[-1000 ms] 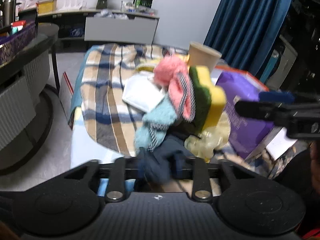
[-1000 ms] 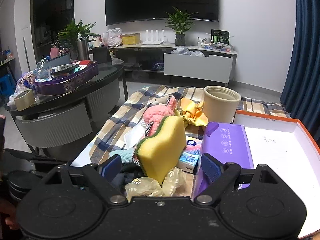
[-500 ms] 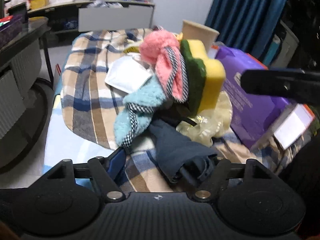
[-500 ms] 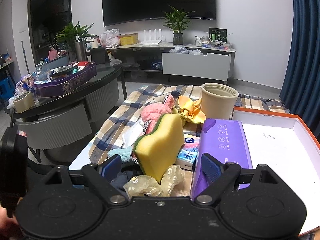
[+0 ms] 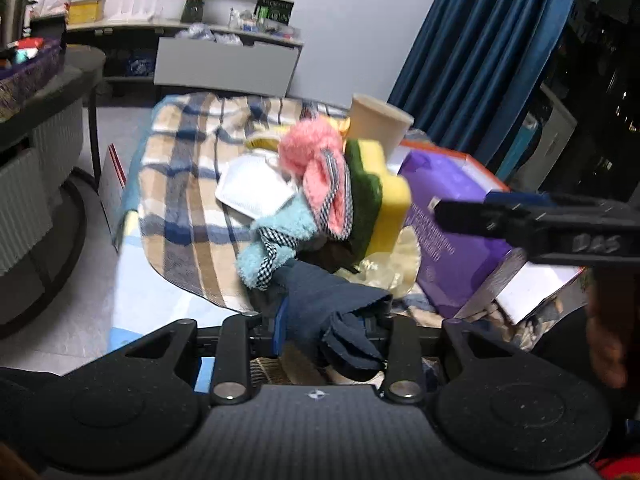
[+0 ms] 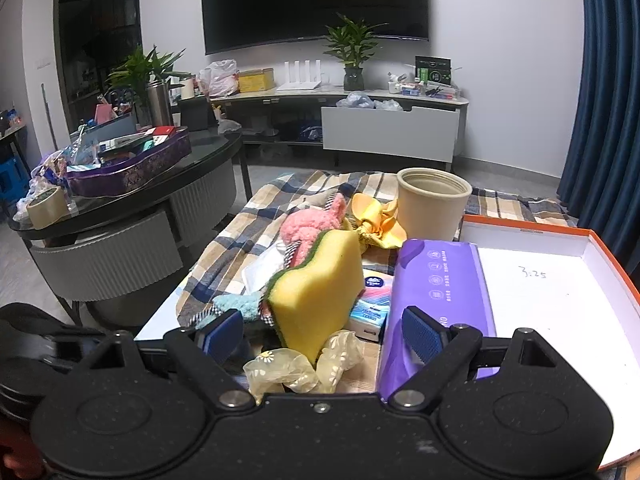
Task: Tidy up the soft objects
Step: 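Lift the glove with the left gripper while the right gripper grasps the yellow-green sponge, then carry the glove and sponge in both grippers over the open white box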
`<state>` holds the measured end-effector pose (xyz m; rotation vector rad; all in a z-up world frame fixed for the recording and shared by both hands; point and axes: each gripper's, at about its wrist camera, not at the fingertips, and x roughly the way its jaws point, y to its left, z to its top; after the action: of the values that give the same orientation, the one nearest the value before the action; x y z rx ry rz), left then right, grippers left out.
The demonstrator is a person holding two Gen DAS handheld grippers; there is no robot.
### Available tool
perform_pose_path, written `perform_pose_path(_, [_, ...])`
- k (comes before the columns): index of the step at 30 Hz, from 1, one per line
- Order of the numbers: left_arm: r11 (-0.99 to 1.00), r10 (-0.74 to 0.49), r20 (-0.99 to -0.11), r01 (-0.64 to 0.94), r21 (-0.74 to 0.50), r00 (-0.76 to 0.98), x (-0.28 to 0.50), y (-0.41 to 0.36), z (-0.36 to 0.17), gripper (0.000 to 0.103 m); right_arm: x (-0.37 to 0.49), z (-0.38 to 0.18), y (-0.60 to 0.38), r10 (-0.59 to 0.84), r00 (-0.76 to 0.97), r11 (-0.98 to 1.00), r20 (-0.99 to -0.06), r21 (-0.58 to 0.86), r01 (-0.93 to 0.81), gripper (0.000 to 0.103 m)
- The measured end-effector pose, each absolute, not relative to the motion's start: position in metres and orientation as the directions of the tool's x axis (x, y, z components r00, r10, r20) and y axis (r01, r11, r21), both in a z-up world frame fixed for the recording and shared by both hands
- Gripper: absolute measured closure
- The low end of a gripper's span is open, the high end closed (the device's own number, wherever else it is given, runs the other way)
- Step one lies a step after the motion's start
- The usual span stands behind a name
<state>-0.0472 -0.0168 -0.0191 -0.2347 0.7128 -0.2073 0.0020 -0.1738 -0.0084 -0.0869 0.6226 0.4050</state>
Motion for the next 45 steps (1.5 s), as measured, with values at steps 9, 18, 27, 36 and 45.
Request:
perform_pose_path(9, [0.948,-0.224,-0.532,0.057,-0.312,0.817,-0.059,0.003,0.008,0.069,0.02,-0.009,-0.15,0.354,0.731,0.909,-0.584,0.033,-0.414,0.002])
perform_pose_path(18, [0.94,-0.22,-0.5,0.045,-0.338,0.838,-0.061,0.014,0.008,0.069,0.06,-0.036,-0.125,0.261,0.686,0.927,-0.679,-0.022,-0.374,0.017])
perform_pose_path(27, [0.941,-0.216,-0.488,0.046,-0.336,0.846,-0.056,0.02,0.009,0.069,0.073,-0.044,-0.128,0.173,0.696,0.944,-0.697,-0.084,-0.318,0.038])
perform_pose_path(36, [0.947,-0.206,-0.476,0.052,-0.318,0.855,-0.048,0.015,0.016,0.069,0.068,-0.016,-0.151,0.242,0.726,0.951,-0.644,0.009,-0.309,0.063])
perform_pose_path(45, [0.949,-0.212,-0.462,0.068,-0.308,0.861,-0.032,0.005,0.028,0.069,0.052,0.028,-0.185,0.265,0.797,0.956,-0.542,0.036,-0.293,0.063])
